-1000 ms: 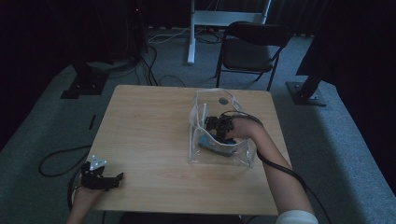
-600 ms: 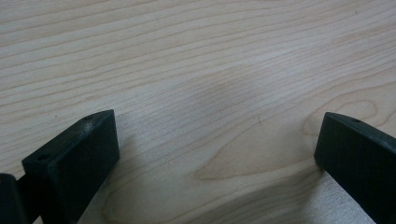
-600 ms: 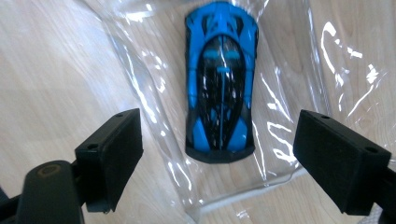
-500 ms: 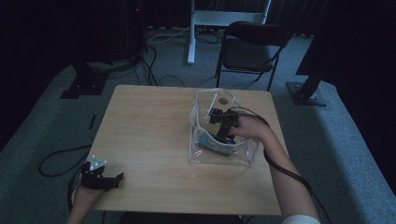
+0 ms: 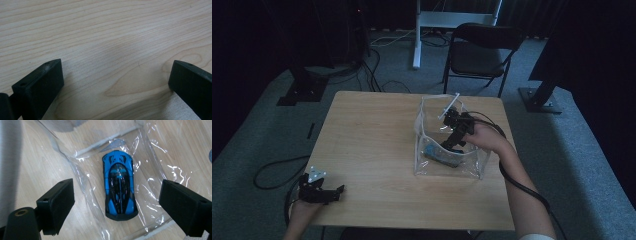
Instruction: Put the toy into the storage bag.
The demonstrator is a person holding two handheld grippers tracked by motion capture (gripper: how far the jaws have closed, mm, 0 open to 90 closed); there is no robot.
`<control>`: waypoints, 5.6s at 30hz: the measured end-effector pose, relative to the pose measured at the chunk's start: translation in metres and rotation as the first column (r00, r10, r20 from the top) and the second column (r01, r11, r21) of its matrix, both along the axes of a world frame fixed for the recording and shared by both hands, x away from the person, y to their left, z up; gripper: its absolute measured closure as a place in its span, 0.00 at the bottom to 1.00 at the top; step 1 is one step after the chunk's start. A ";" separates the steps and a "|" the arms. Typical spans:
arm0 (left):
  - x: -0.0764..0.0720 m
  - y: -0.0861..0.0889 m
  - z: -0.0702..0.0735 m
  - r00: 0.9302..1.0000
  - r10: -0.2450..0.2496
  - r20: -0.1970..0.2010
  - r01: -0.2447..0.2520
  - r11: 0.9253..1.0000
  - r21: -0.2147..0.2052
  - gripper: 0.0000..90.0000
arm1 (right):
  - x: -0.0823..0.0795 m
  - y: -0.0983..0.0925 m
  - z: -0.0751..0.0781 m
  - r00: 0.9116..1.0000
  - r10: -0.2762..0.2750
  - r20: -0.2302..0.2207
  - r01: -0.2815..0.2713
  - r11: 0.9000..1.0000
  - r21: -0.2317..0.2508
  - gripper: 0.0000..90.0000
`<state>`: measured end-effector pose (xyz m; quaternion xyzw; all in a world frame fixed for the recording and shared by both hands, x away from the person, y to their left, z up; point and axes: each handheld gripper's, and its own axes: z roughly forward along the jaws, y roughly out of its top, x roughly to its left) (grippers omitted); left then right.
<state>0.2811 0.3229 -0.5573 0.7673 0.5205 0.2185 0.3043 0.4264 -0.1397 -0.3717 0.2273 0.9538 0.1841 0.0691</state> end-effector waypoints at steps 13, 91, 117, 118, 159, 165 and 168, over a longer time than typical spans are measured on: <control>-0.001 0.000 0.000 1.000 -0.002 0.000 0.002 1.000 0.002 0.00 | -0.012 -0.012 0.012 1.000 -0.021 0.021 0.019 0.993 0.114 0.14; -0.001 0.000 0.000 1.000 -0.002 -0.001 0.002 1.000 0.001 0.00 | -0.123 -0.077 -0.014 0.977 -0.050 0.209 -0.109 0.722 0.683 0.13; -0.001 0.000 0.000 1.000 -0.001 -0.001 0.001 1.000 0.001 0.00 | -0.141 -0.097 -0.064 0.988 -0.046 0.148 -0.073 0.706 0.704 0.13; -0.001 0.000 0.000 1.000 -0.001 -0.001 0.001 1.000 0.001 0.00 | -0.141 -0.098 -0.066 0.989 -0.045 0.140 -0.067 0.707 0.704 0.13; -0.001 0.000 0.000 1.000 -0.002 -0.001 0.002 1.000 0.001 0.00 | -0.136 -0.156 -0.167 0.945 -0.315 0.094 0.207 0.791 0.575 0.13; -0.001 0.000 0.000 1.000 -0.001 -0.001 0.001 1.000 0.001 0.00 | -0.139 -0.163 -0.177 0.932 -0.352 0.086 0.251 0.797 0.549 0.13; -0.001 0.000 0.000 1.000 -0.002 -0.001 0.002 1.000 0.001 0.00 | -0.139 -0.166 -0.180 0.918 -0.385 0.089 0.282 0.797 0.534 0.13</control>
